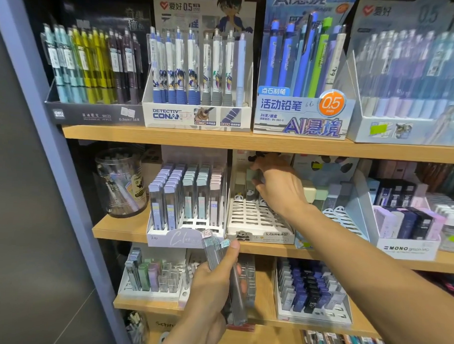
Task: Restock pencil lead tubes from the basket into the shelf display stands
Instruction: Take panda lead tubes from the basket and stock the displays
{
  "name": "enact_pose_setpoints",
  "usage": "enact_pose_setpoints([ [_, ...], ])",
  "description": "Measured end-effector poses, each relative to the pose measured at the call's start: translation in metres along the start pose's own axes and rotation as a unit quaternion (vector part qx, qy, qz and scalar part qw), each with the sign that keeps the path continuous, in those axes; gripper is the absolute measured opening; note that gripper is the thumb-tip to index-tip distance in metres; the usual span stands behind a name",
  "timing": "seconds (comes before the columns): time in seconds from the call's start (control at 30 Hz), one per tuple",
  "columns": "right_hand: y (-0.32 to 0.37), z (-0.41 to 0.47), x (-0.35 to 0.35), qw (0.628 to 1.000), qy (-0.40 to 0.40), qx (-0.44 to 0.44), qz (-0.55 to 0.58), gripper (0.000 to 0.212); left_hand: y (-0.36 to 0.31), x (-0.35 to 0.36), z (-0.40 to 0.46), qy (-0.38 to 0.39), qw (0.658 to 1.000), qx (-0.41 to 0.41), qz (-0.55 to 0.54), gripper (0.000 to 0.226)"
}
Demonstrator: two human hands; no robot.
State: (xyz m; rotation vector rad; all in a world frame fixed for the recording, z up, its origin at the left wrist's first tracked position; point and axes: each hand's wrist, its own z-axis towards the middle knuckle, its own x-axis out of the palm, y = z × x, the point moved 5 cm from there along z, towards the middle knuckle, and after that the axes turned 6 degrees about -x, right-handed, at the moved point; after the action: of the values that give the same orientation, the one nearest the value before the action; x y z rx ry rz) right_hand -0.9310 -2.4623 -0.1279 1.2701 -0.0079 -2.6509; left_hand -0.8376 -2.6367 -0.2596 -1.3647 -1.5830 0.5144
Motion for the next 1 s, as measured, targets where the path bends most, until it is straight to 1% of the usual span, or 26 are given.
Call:
enact_pose_setpoints([
  [0.2,-0.003,-0.001,0.001,1.000,0.001,0.019,-0.009,0.023,-0.001,0.000,-0.003,-0.028,1.000,-0.005,-0.004,0.064],
  [0.33,-0.007,-0.001,-0.002,0.999,-0.012,0.030,-0.023,0.018,-0.001,0.000,-0.006,-0.020,1.000,-0.008,-0.004,0.063],
  [0.4,-0.005,-0.001,0.002,0.999,0.012,0.024,-0.032,0.018,-0.002,0.000,-0.007,-0.021,1.000,-0.010,-0.002,0.058],
  [0.47,0.000,-0.004,0.005,0.997,0.040,0.012,-0.060,0.022,-0.002,0.001,-0.009,-0.021,1.000,-0.015,-0.003,0.057],
  [0.57,0.003,-0.006,0.004,0.996,0.036,0.012,-0.082,0.024,-0.003,0.003,-0.013,-0.017,1.000,-0.020,-0.005,0.062],
  [0.63,0.006,-0.007,0.003,0.993,0.046,0.014,-0.108,0.021,-0.004,0.003,-0.012,-0.022,1.000,-0.014,0.001,0.062],
  [0.7,0.011,-0.013,-0.001,0.995,0.018,0.004,-0.100,0.015,-0.006,0.004,-0.014,-0.024,1.000,-0.010,0.001,0.059],
  [0.77,0.021,-0.030,-0.009,1.000,-0.028,0.004,-0.007,0.013,-0.007,0.003,-0.014,-0.037,0.999,-0.010,-0.004,0.061],
  [0.8,0.027,-0.043,-0.012,0.997,-0.040,0.021,0.069,0.012,-0.007,0.001,-0.013,-0.040,0.999,-0.012,-0.001,0.067],
  [0.83,0.031,-0.057,-0.012,0.986,-0.038,0.055,0.154,0.009,-0.007,0.000,-0.011,-0.038,0.999,-0.011,-0.004,0.075],
  [0.87,0.032,-0.073,-0.009,0.965,-0.018,0.104,0.241,0.006,-0.006,-0.003,-0.009,-0.040,0.999,-0.005,-0.009,0.087],
  [0.93,0.038,-0.104,0.003,0.894,0.056,0.193,0.401,0.007,-0.004,-0.006,-0.008,-0.051,0.999,0.001,-0.008,0.126],
  [0.97,0.043,-0.116,0.006,0.853,0.093,0.213,0.467,0.013,-0.006,-0.006,-0.010,-0.057,0.998,0.001,-0.011,0.140],
  [1.0,0.048,-0.125,0.007,0.814,0.123,0.220,0.524,0.021,-0.007,-0.005,-0.011,-0.060,0.998,0.001,-0.013,0.144],
])
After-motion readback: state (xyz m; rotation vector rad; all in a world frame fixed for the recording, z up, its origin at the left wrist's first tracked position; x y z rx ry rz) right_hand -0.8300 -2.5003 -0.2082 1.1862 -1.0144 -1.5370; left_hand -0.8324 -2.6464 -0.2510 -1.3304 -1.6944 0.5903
